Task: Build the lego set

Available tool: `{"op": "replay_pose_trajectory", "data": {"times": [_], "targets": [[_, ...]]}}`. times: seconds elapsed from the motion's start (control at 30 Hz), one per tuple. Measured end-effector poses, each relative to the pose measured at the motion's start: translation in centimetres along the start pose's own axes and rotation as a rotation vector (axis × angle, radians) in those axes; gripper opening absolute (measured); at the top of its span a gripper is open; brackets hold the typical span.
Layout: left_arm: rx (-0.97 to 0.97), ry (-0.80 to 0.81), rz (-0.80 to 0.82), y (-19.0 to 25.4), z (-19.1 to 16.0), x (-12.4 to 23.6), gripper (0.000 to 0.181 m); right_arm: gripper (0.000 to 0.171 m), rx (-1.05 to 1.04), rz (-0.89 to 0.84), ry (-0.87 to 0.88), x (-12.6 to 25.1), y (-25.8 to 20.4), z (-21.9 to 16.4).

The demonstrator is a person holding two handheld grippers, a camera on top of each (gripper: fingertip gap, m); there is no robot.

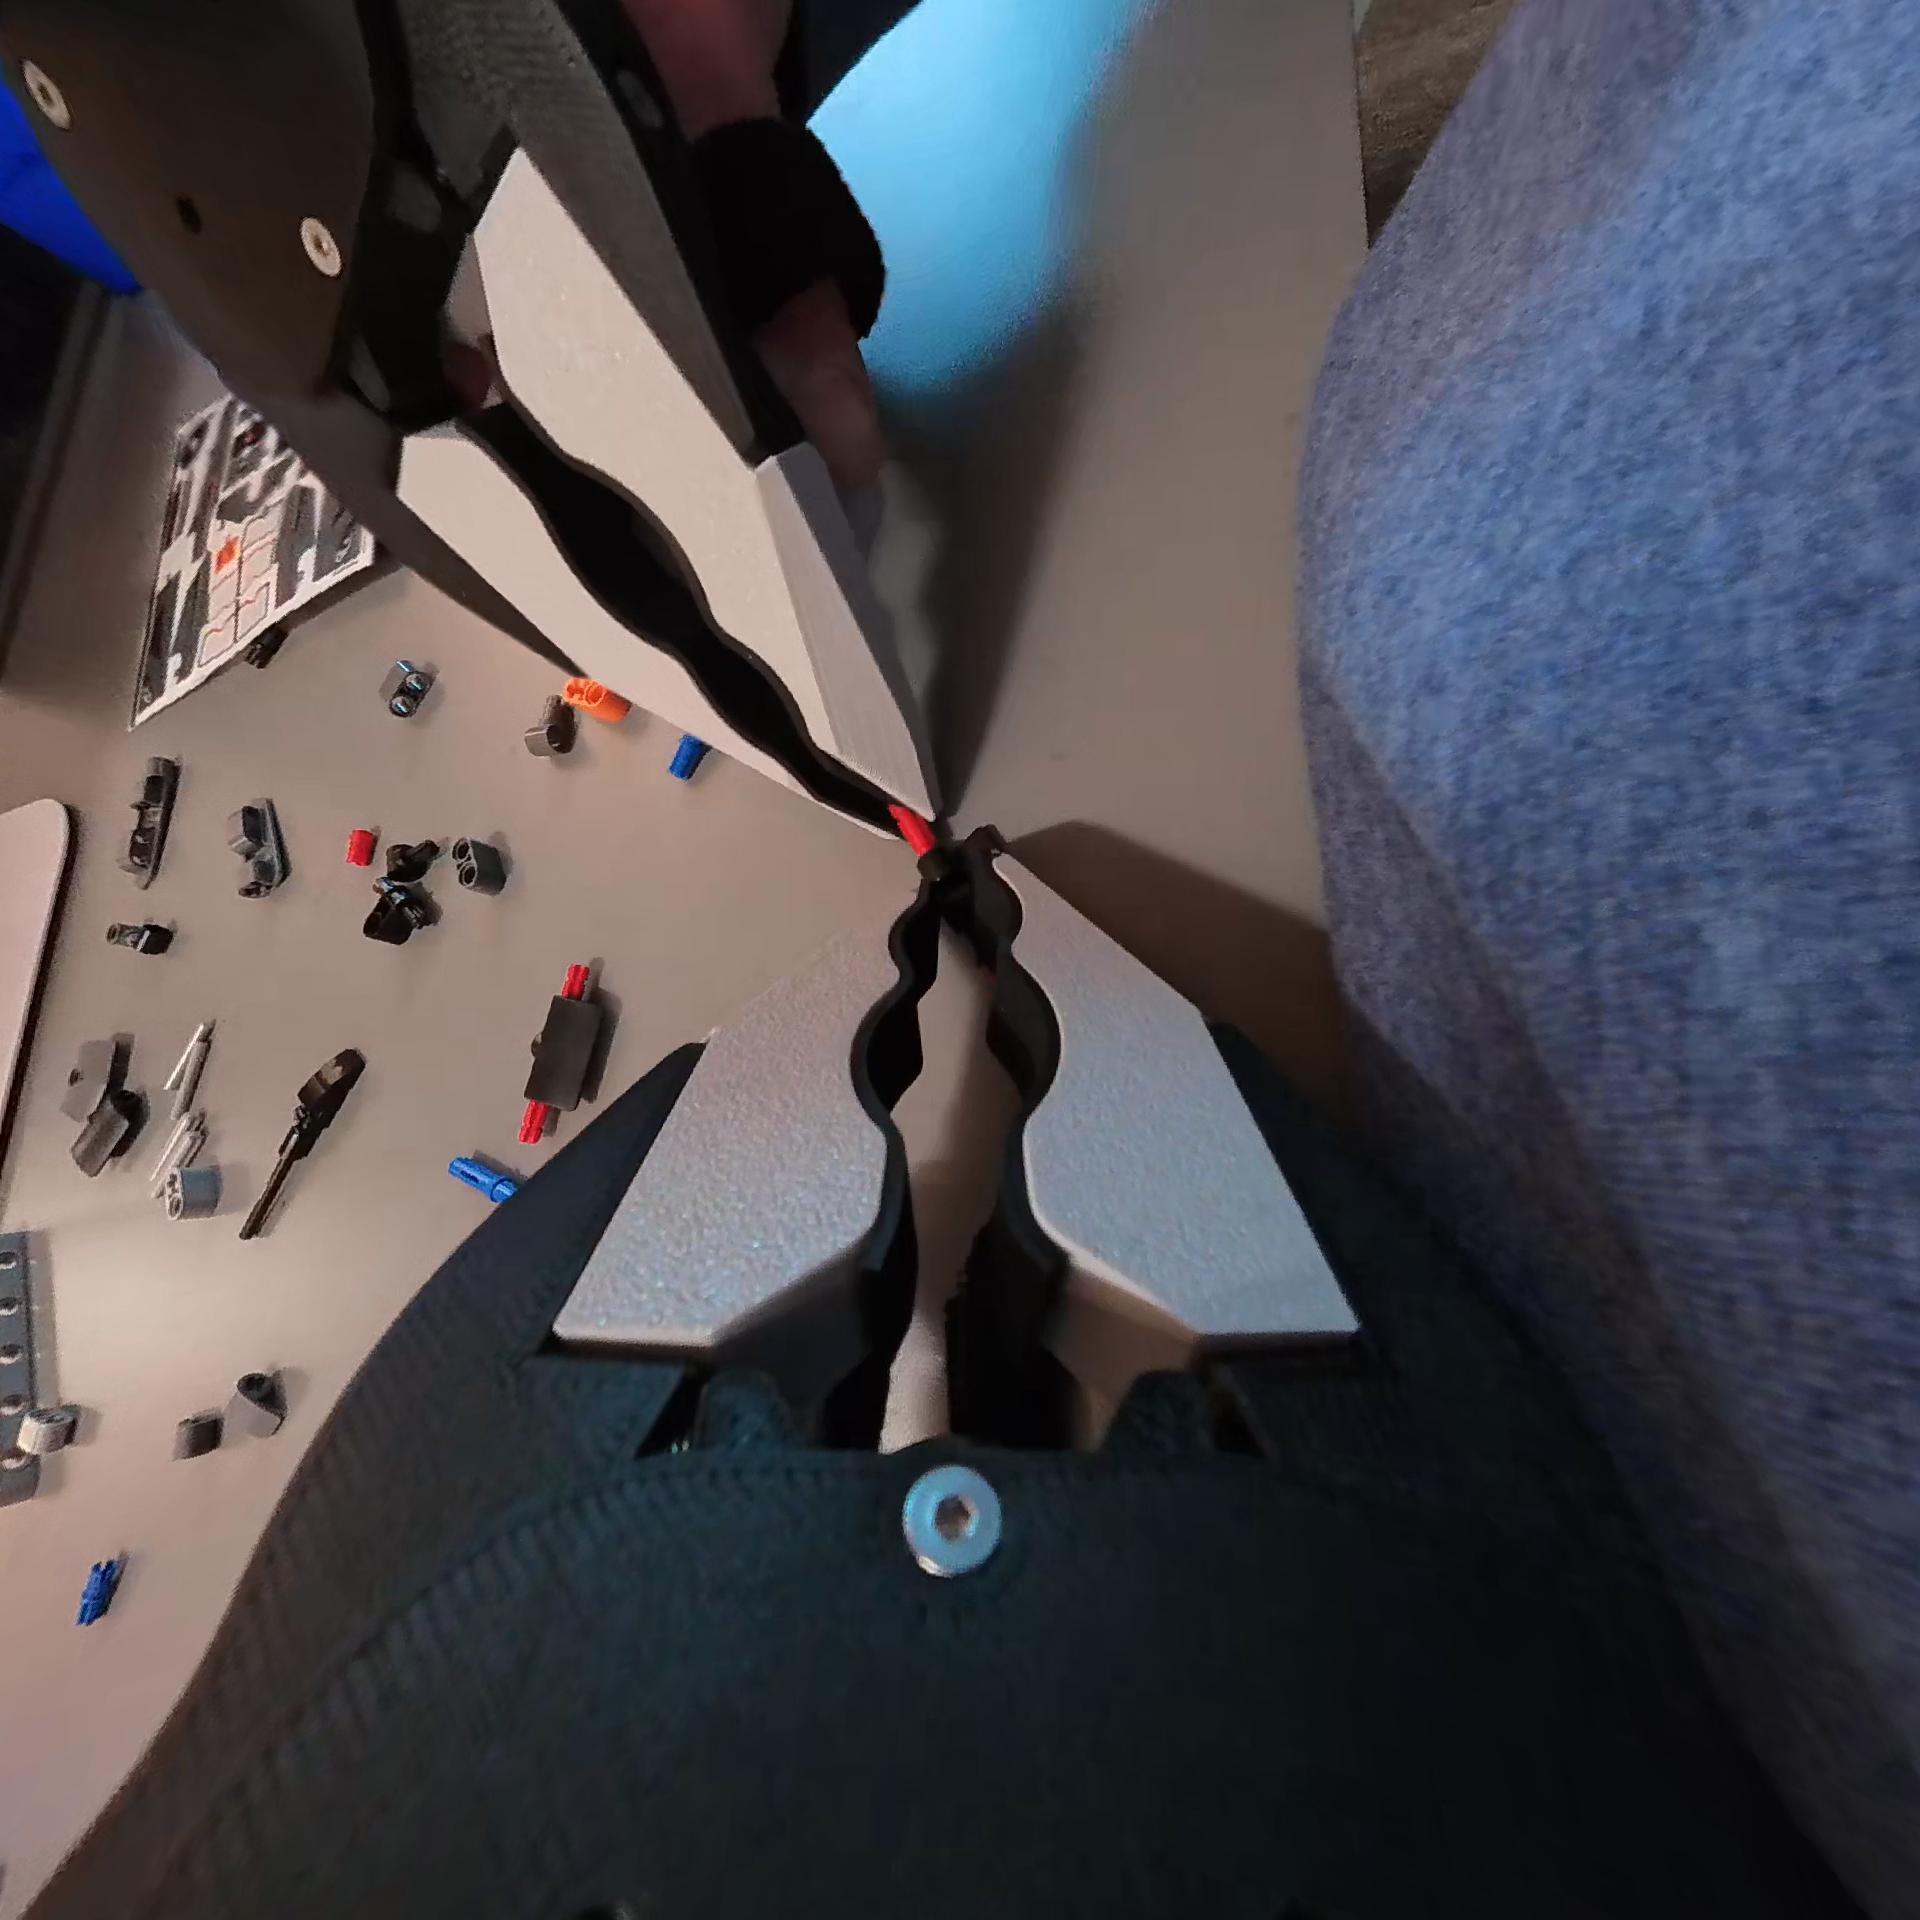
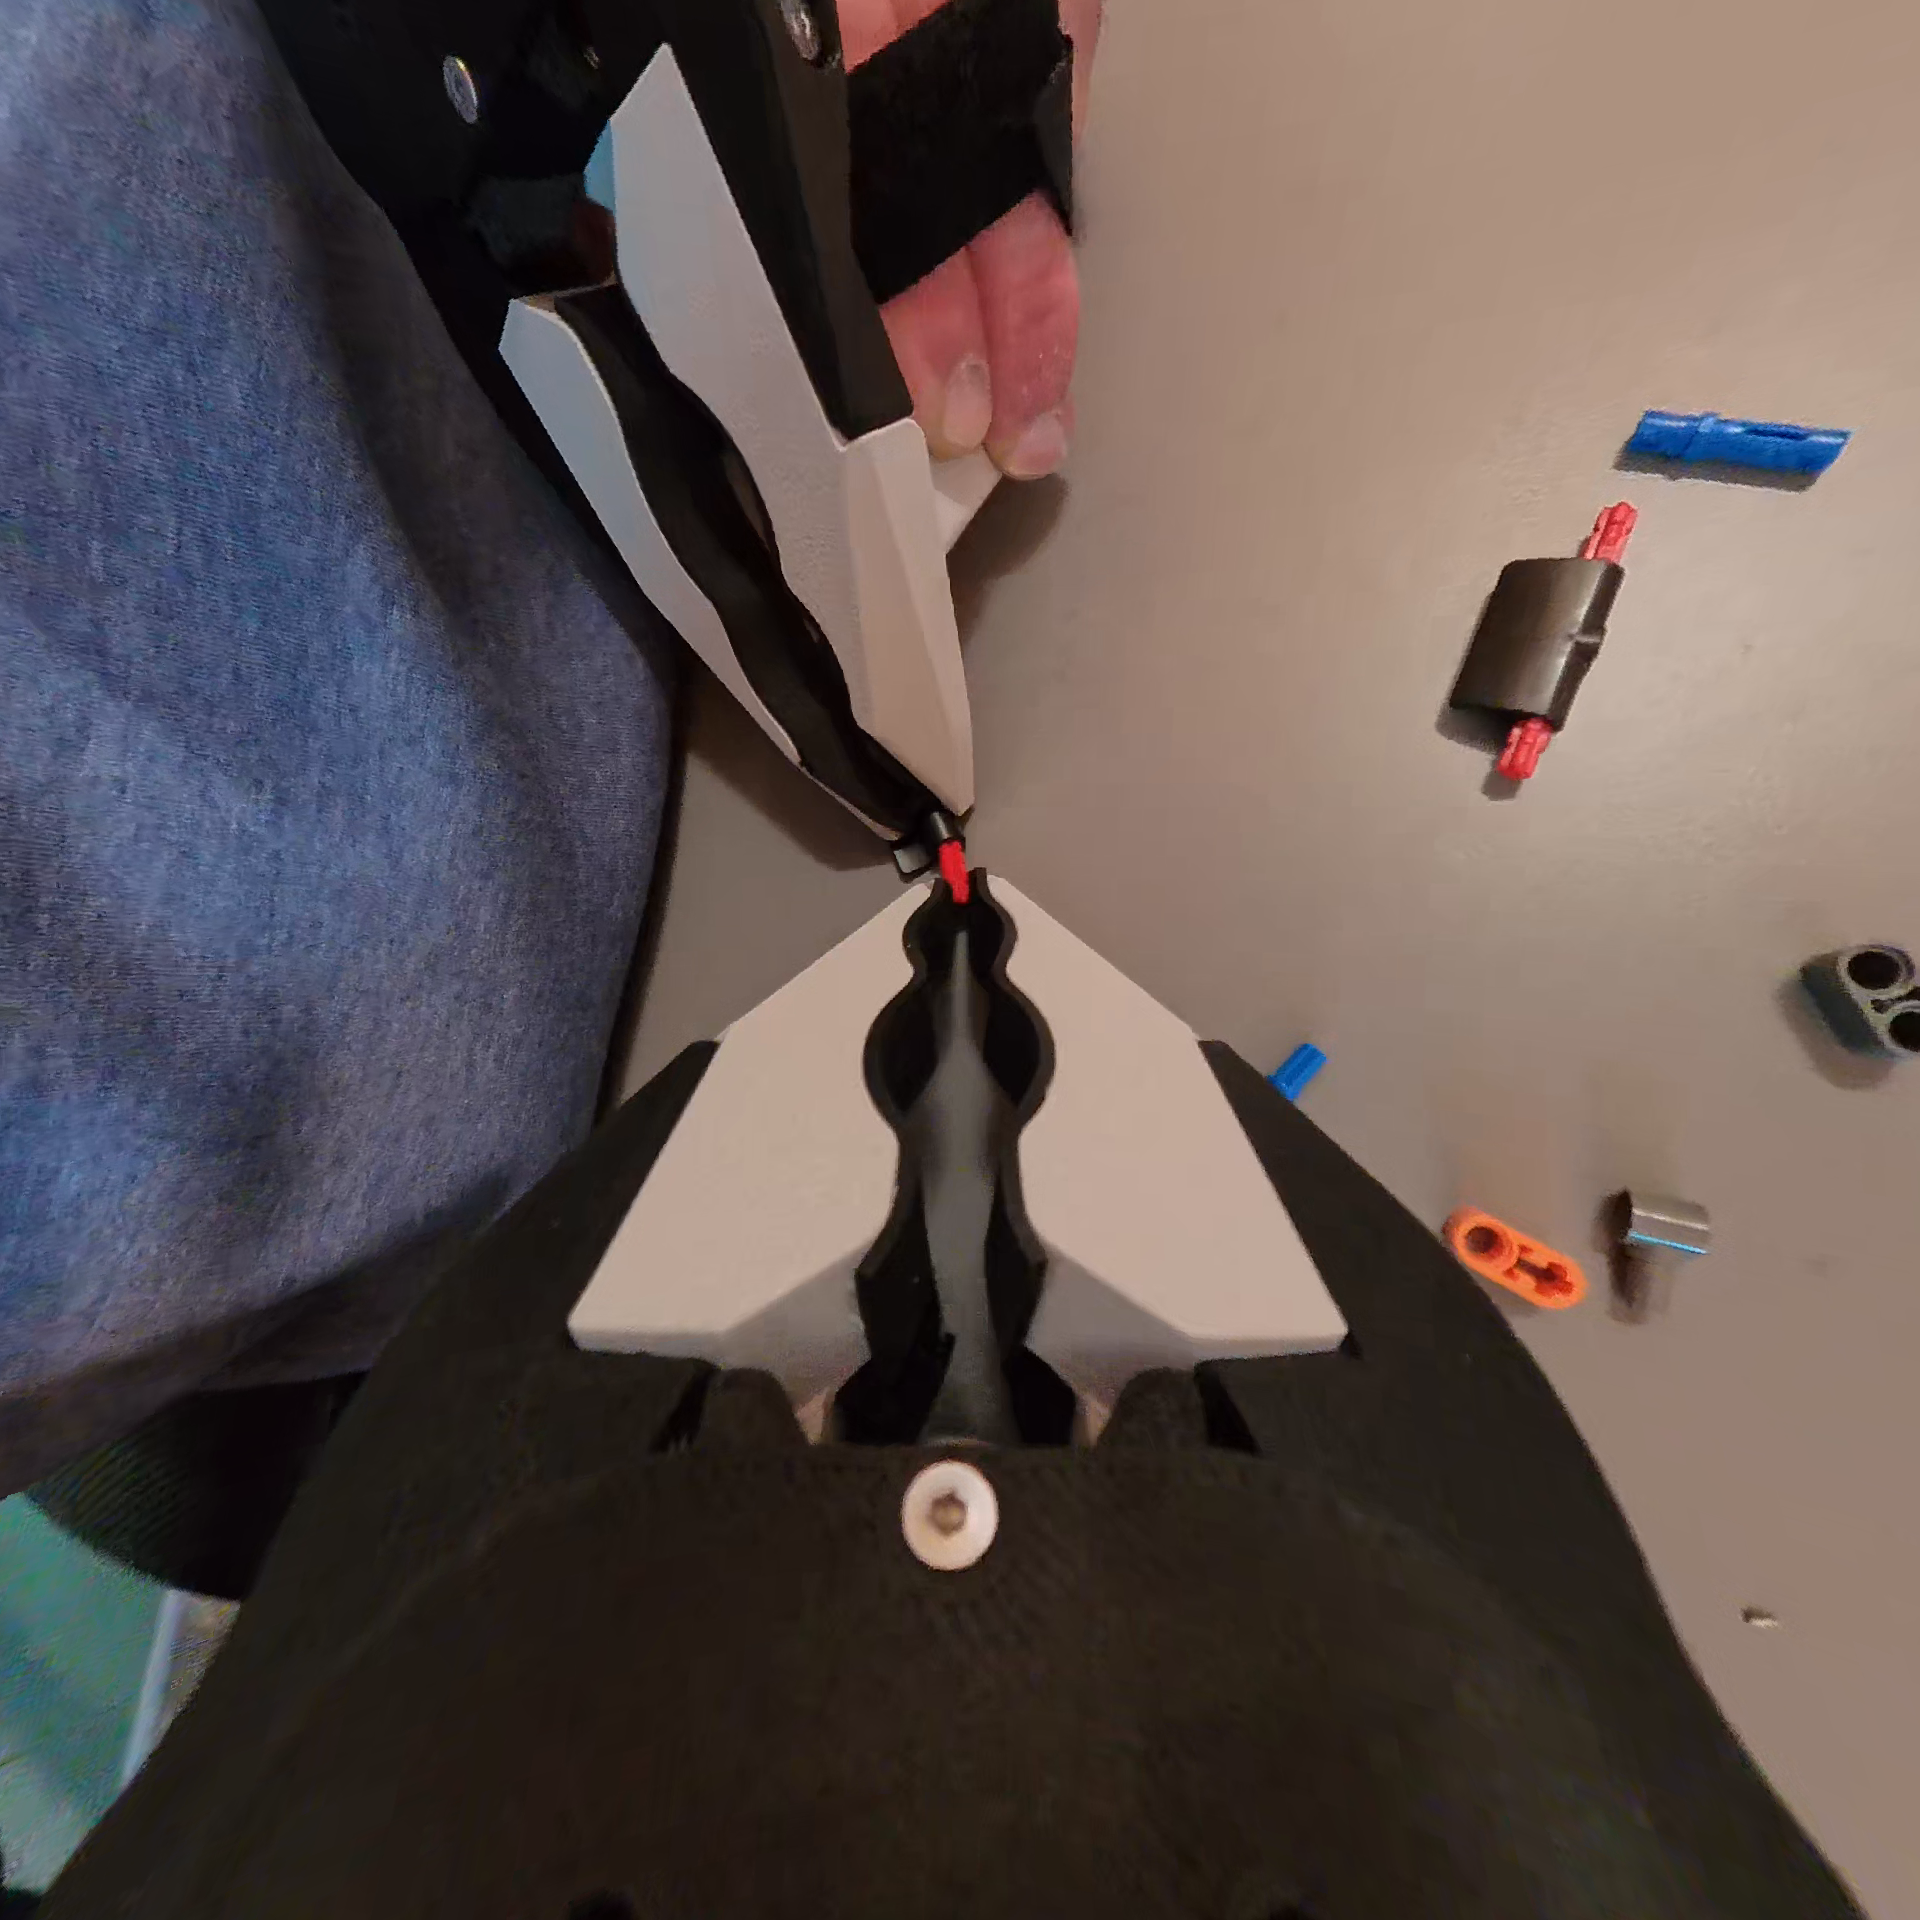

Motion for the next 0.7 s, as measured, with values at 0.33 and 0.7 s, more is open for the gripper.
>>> {"op": "replay_pose_trajectory", "data": {"times": [0.33,0.7], "targets": [[-0.022,0.003,0.009,0.1,0.0,0.0,0.005,0.0,0.03,0.064,-0.096,-0.1,0.6,0.9],[-0.058,0.003,0.036,0.4,0.0,-0.1,0.003,0.0,0.066,0.11,-0.098,-0.3,1.0,1.1]]}}
Point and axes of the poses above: each gripper's, where its closed fingertips meet, x back along the fingers, z out of its top, y = z × x across the jaws, the point moved 10 cm from there along x, back along the fingers, and after that the axes turned 2 degrees about -z, right-handed, at the moved point
